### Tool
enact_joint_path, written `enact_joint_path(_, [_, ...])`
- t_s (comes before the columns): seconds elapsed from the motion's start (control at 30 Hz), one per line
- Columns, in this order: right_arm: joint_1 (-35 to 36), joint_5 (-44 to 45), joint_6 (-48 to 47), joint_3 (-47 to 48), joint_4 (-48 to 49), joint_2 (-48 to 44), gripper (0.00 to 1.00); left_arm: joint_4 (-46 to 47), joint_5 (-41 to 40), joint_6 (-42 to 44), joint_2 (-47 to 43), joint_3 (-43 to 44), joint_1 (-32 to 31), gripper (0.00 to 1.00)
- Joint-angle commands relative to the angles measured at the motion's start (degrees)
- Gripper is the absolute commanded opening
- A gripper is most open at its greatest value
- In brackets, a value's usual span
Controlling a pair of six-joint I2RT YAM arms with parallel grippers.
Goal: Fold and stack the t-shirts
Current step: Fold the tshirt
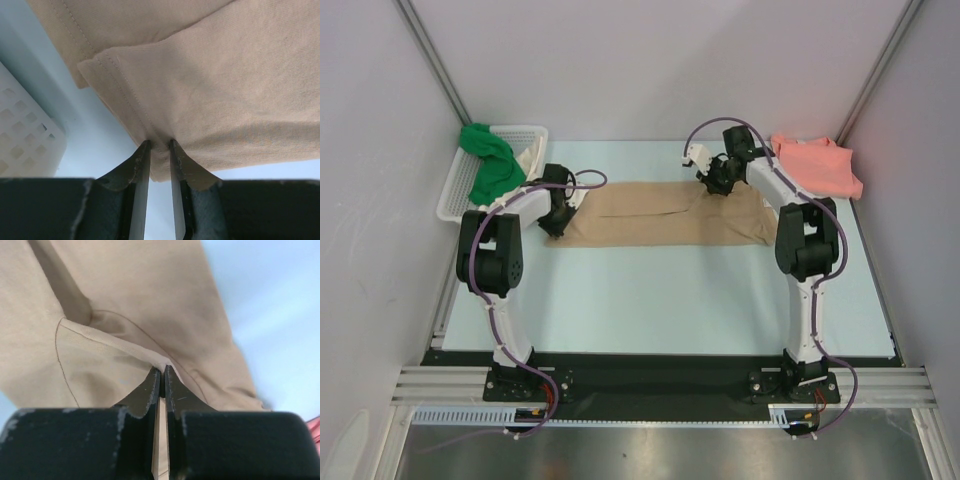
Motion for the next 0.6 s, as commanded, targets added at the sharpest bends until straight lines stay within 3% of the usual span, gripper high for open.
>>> enact_joint_path(0.0, [0.72, 1.32, 0.06, 2.80, 1.44, 1.58, 0.06, 0.77, -1.54, -0.13, 0.57, 0.59, 0.26, 0.27])
enact_joint_path(0.07, [1.33, 2.55, -0.20, 3.50, 4.26, 2.98, 0.11, 0.68, -1.46, -0.30, 0.57, 0.58, 0.26, 0.27])
enact_joint_path(0.13, [2.56, 5.00, -0.55, 4.82, 5.23, 4.38, 0.35, 0.42, -1.54, -0.22, 0.40, 0.59, 0.26, 0.27])
enact_joint_path(0.17, [3.00, 5.80, -0.46, 5.87, 6.02, 5.09, 0.42, 0.33, -1.54, -0.21, 0.31, 0.58, 0.26, 0.26])
enact_joint_path(0.3, [2.92, 7.74, 3.39, 3.51, 10.33, 1.77, 0.57, 0.51, -1.89, 0.23, -0.92, 0.41, 0.26, 0.26])
enact_joint_path(0.43, [1.78, 7.91, 7.53, -4.92, 16.65, -6.40, 0.64, 1.30, -2.33, -0.21, -3.12, 0.41, 0.08, 0.25])
enact_joint_path(0.57, [-0.06, 6.95, 14.37, -12.39, 18.43, -14.05, 0.66, -0.62, 1.35, 1.36, -5.31, 1.81, -0.44, 0.30])
